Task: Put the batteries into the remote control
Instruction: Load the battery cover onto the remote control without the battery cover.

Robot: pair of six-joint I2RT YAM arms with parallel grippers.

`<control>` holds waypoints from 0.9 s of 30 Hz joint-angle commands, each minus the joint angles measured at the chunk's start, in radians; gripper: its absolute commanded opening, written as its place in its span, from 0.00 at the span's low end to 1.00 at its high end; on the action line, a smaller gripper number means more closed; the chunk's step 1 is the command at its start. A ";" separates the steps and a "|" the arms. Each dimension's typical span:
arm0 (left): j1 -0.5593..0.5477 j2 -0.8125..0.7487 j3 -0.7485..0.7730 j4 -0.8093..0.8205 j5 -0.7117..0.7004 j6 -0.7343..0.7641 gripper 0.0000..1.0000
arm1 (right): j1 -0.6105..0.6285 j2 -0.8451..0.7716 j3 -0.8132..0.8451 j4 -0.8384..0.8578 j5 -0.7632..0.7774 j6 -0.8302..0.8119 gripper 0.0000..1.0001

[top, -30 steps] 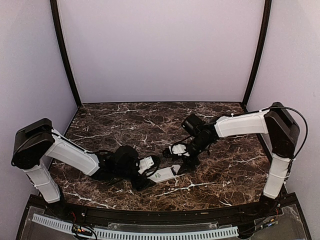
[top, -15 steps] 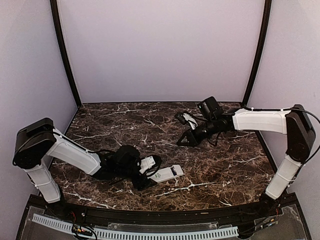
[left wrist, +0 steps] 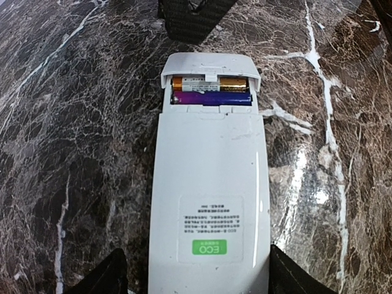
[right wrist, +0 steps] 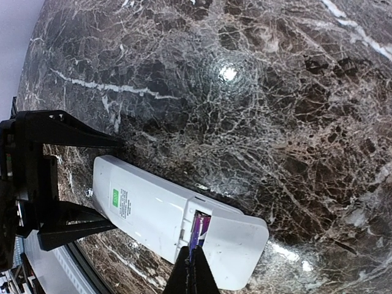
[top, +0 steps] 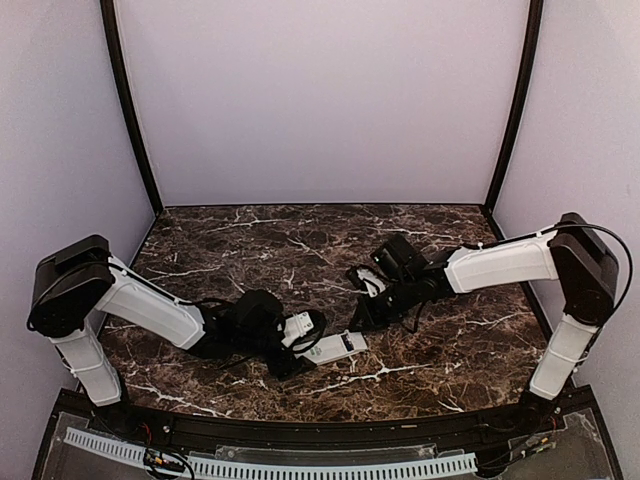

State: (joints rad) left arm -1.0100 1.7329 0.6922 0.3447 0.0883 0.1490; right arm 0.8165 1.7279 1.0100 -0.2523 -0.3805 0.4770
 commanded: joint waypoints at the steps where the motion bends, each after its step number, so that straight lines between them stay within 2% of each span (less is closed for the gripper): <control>1: -0.006 0.046 -0.012 -0.137 -0.039 0.020 0.75 | 0.022 0.030 -0.027 0.061 0.047 0.070 0.00; 27: -0.009 0.060 0.001 -0.152 -0.045 0.020 0.74 | 0.058 0.060 -0.022 0.023 0.097 0.043 0.00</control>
State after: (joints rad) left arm -1.0145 1.7470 0.7105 0.3382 0.0872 0.1490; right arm 0.8452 1.7607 0.9890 -0.2180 -0.2939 0.5323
